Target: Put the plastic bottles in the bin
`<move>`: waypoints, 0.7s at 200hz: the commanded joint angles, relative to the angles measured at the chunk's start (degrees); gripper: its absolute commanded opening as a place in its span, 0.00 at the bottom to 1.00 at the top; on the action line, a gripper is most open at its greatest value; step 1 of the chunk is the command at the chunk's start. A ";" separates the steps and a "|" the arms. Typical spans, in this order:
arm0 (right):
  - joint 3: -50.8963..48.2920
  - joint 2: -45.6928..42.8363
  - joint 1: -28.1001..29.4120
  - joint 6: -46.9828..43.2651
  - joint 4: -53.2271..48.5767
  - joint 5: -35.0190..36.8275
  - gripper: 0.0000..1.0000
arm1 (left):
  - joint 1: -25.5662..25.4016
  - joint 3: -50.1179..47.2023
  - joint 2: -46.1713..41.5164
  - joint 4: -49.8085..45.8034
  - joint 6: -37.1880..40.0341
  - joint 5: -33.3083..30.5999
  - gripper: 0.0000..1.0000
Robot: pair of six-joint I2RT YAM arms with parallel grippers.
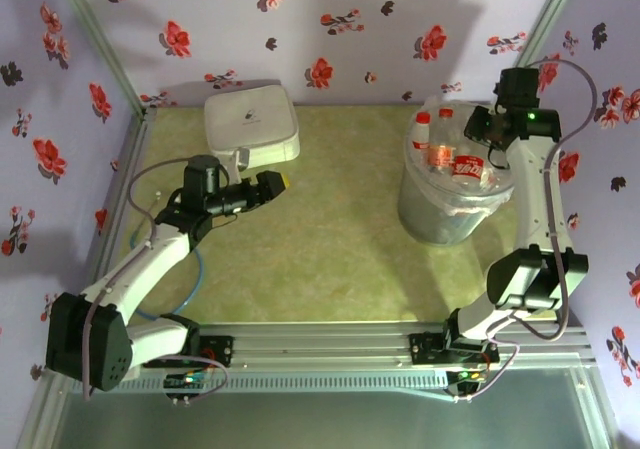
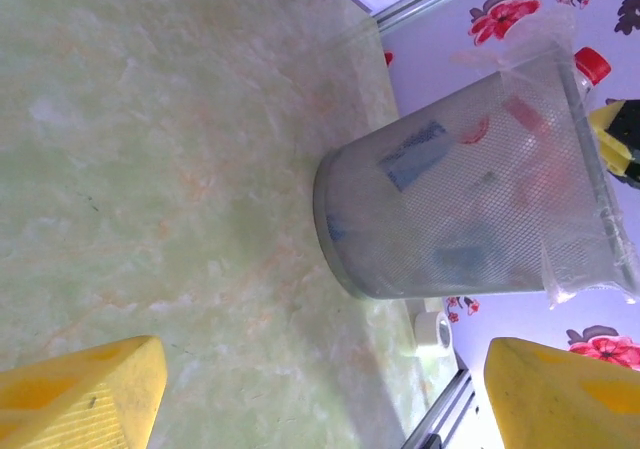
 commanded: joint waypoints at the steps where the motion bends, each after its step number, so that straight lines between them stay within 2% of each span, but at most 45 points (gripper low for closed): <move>1: 3.54 1.08 0.71 0.13 -9.66 0.03 0.41 | 0.58 1.10 -0.89 -2.95 2.49 -0.90 0.83; 39: 13.06 -1.05 0.54 -1.31 -13.47 4.99 0.55 | 0.57 1.10 -1.67 -3.77 3.10 -2.10 0.84; 60: 14.08 -1.62 -0.25 -1.90 -13.65 6.85 0.63 | 0.58 1.18 -1.81 -4.67 3.71 -2.45 0.84; 80: 13.52 -1.64 -3.77 -1.45 -12.83 7.54 0.72 | 0.60 1.43 -2.02 -5.30 4.17 -2.49 0.84; 98: 12.49 -1.08 -6.18 -0.79 -11.34 4.86 0.76 | 0.67 1.72 -2.37 -5.85 4.66 -2.58 0.84; 140: 9.26 -0.67 -6.40 -0.50 -4.12 -3.27 0.80 | 0.67 1.49 -2.25 -5.25 4.17 -2.76 0.84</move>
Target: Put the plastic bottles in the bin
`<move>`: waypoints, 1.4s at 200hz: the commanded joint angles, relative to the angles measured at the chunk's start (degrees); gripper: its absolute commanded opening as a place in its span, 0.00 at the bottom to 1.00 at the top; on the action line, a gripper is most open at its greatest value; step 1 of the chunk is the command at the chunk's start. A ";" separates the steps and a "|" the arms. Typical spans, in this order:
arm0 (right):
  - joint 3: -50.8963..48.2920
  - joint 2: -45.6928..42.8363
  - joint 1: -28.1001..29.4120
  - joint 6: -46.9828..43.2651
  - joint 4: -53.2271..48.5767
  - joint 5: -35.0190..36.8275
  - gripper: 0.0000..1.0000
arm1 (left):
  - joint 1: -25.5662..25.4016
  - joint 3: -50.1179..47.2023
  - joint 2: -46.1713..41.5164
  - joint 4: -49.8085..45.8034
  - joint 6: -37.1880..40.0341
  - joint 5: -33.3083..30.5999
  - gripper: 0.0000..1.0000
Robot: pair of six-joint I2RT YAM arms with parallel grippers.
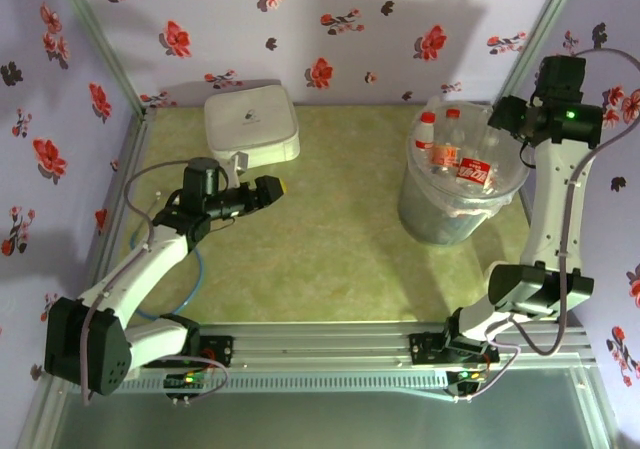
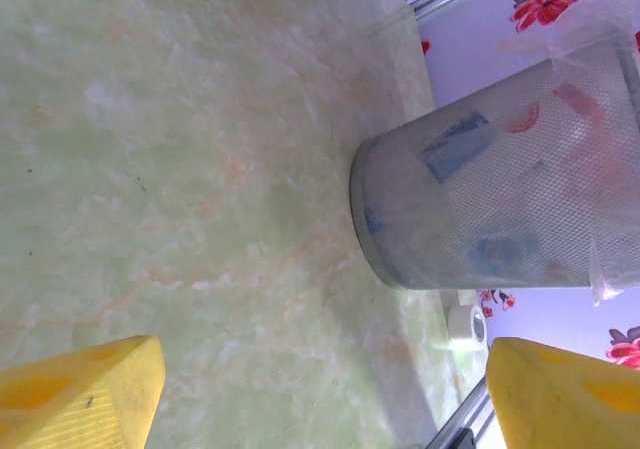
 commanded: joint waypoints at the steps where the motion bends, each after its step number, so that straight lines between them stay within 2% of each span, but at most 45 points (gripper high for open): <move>1: -0.77 0.96 0.04 0.79 4.40 -5.10 0.80 | 0.45 1.37 -1.02 -0.03 0.98 -0.40 0.84; 14: 0.82 3.42 -0.04 0.85 1.81 -5.25 0.83 | 0.45 0.94 -1.07 0.35 0.70 -0.40 0.84; 62: -4.72 1.91 -0.18 0.83 1.94 5.33 0.99 | 0.69 0.39 -2.78 -1.79 2.44 -1.35 0.84; 84: -7.02 1.66 -0.28 0.26 2.13 6.17 0.99 | 0.80 0.39 -2.18 -1.13 2.24 -1.36 0.85; 136: -14.19 1.26 -0.66 1.46 4.52 -1.41 0.99 | 0.80 0.39 -1.85 -0.48 1.67 -0.97 0.84; 165: -18.95 -0.94 -0.48 2.50 7.03 -10.35 0.97 | 0.96 0.28 -2.43 -0.96 1.96 -1.10 0.84; 182: -21.41 -2.51 0.74 3.16 8.40 -13.18 0.96 | 0.93 0.38 -2.01 -0.59 1.68 -1.10 0.84; 221: -25.45 -3.79 6.32 5.15 11.25 -17.46 0.94 | 0.91 0.83 -1.43 0.01 1.10 -1.10 0.84; 280: -28.49 -0.35 17.41 9.51 17.48 -23.40 0.92 | 1.39 0.82 -3.41 -2.17 1.79 -1.49 0.84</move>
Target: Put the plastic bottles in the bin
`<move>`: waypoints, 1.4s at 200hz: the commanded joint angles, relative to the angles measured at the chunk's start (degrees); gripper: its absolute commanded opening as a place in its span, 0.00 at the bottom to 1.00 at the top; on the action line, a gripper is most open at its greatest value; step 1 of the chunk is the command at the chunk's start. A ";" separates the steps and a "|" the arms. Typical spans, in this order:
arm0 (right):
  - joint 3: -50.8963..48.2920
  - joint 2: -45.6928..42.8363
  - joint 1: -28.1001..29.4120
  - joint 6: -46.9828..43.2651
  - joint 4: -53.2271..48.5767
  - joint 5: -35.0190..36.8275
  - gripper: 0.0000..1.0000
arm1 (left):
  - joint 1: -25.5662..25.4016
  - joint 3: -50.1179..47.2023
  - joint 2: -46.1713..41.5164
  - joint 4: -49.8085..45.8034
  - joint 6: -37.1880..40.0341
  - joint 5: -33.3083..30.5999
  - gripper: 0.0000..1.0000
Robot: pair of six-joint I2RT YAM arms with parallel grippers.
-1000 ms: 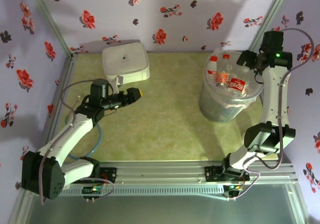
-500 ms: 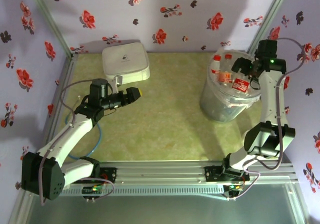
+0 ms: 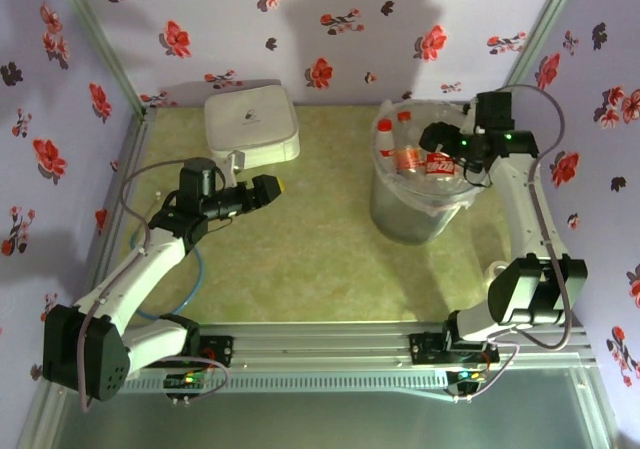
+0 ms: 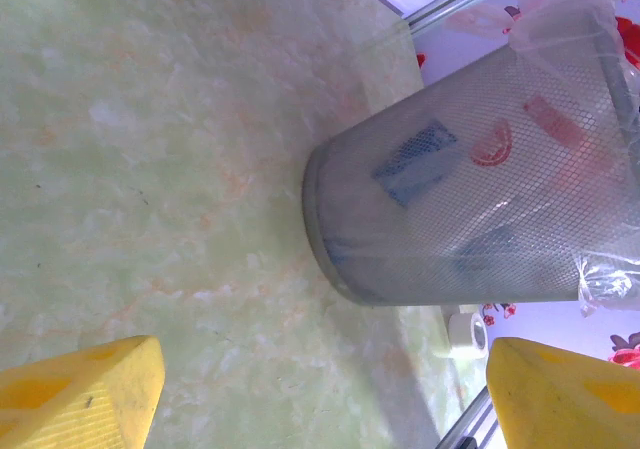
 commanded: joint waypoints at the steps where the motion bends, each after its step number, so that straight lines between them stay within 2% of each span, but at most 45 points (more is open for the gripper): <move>1: -2.42 3.34 5.08 3.80 -1.03 -7.13 0.92 | 0.99 0.83 -1.64 -1.90 1.35 -0.84 0.84; 28: 0.04 5.43 11.79 4.63 -0.18 -7.17 0.92 | 2.84 0.91 -3.61 -5.49 1.90 -3.18 0.84; 59: 5.80 7.10 17.68 5.05 -0.38 -5.30 0.92 | 5.46 2.51 -5.88 -14.26 4.87 -8.78 0.84; 74: 10.81 7.72 19.36 3.49 -3.33 -1.09 0.93 | 6.06 3.55 -6.32 -17.38 6.19 -10.46 0.84; 87: 15.60 8.00 20.78 1.15 -7.47 7.15 0.97 | 6.53 4.15 -6.50 -18.63 7.11 -11.17 0.84; 114: 23.35 7.50 21.14 -1.73 -12.25 13.59 0.99 | 7.17 5.36 -6.25 -19.48 8.37 -12.91 0.85; 139: 29.10 7.03 20.80 -3.15 -15.87 14.58 0.99 | 7.45 6.27 -6.13 -18.69 9.46 -15.37 0.85; 149: 30.14 6.69 20.21 -3.79 -16.92 14.75 0.99 | 7.62 6.19 -6.44 -18.11 10.18 -17.13 0.85; 162: 29.40 4.75 18.34 -4.12 -16.96 18.60 0.99 | 8.12 6.28 -6.97 -18.27 12.48 -20.22 0.86; 179: 22.54 -1.43 11.98 -3.27 -11.55 22.17 0.99 | 9.17 5.70 -7.81 -18.99 16.60 -27.77 0.88; 184: 19.75 -3.32 10.29 -2.83 -9.23 23.39 0.99 | 9.65 5.53 -8.05 -19.39 17.60 -30.39 0.96; 189: 15.40 -6.35 7.73 -2.23 -5.48 25.01 0.99 | 10.10 5.13 -8.22 -19.36 18.63 -32.84 0.99; 202: 6.35 -12.14 2.21 -1.56 1.41 27.96 0.99 | 11.66 4.06 -8.37 -18.69 20.65 -38.98 1.00; 218: -1.96 -15.99 -3.25 -0.18 4.92 29.35 0.99 | 14.03 2.89 -7.55 -17.24 23.15 -44.28 1.00; 252: -22.78 -21.08 -4.53 -3.12 17.94 38.55 0.99 | 17.75 -2.73 -4.68 -8.88 27.72 -52.89 1.00; 280: -37.51 -24.07 -4.45 -3.68 28.66 38.67 0.99 | 18.62 -8.78 -2.67 -0.58 30.78 -55.68 1.00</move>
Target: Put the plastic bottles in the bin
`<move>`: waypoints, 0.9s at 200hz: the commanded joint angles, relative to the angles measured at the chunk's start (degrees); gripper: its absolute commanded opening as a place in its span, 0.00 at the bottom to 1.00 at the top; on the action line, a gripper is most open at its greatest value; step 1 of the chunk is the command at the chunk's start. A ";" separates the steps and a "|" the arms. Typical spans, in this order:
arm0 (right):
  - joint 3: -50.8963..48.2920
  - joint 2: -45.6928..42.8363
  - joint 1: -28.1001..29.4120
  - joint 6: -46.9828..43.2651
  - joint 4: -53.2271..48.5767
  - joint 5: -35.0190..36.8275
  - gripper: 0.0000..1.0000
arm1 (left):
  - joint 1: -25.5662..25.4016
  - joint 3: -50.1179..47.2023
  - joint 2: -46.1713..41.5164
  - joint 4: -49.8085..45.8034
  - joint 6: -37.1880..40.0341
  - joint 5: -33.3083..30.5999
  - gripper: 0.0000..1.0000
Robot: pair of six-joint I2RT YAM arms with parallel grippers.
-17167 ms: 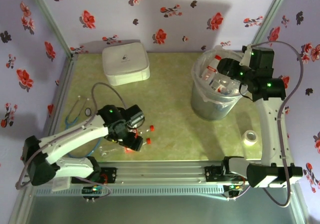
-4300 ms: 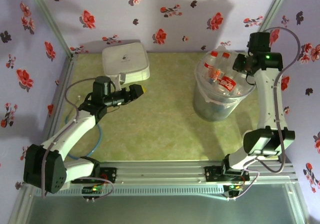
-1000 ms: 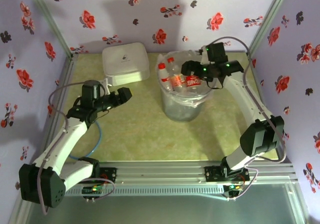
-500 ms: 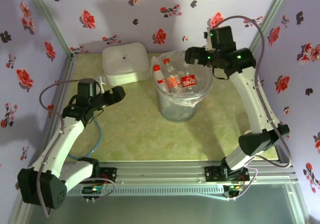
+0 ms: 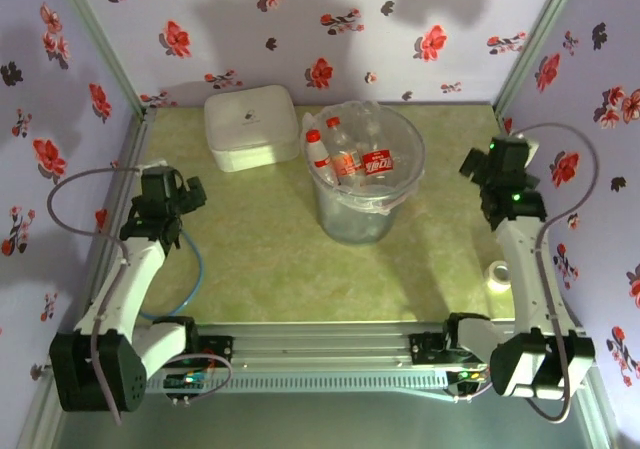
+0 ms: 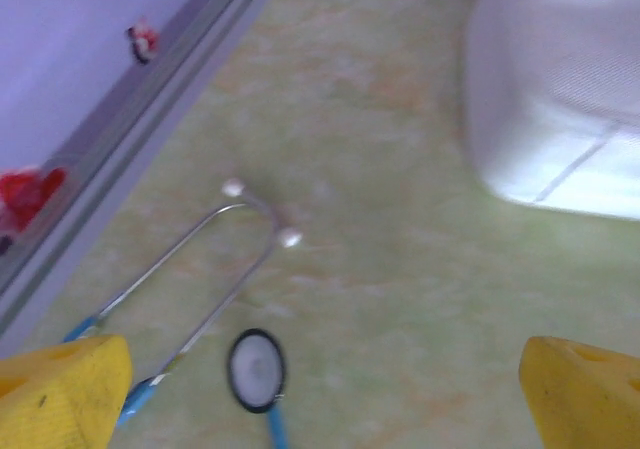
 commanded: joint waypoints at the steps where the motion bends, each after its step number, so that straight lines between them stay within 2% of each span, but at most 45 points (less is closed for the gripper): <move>1: -9.64 -1.89 0.12 -1.04 12.15 4.11 0.99 | 0.74 -4.55 1.46 8.90 5.41 -6.80 1.00; 52: -26.26 0.89 0.23 0.49 30.21 5.01 0.99 | 1.45 -13.73 5.56 25.88 8.45 -7.78 1.00; 87: -30.31 5.99 0.30 -1.96 41.70 6.43 0.99 | 1.86 -18.18 10.60 39.57 10.35 -7.38 1.00; 95: -31.00 7.65 0.30 -2.58 44.67 6.17 0.99 | 2.00 -17.31 11.25 38.52 10.17 -6.74 1.00; 126: -31.97 12.21 0.73 -4.70 53.89 5.82 0.99 | 2.32 -18.10 14.09 46.70 13.00 -4.79 1.00; 152: -33.04 15.09 1.00 -7.50 62.67 5.71 0.99 | 2.68 -16.66 17.50 50.00 14.99 -1.91 1.00; 180: -32.41 15.73 1.59 -9.43 62.70 5.19 0.99 | 2.68 -14.81 19.01 48.05 16.38 -0.74 1.00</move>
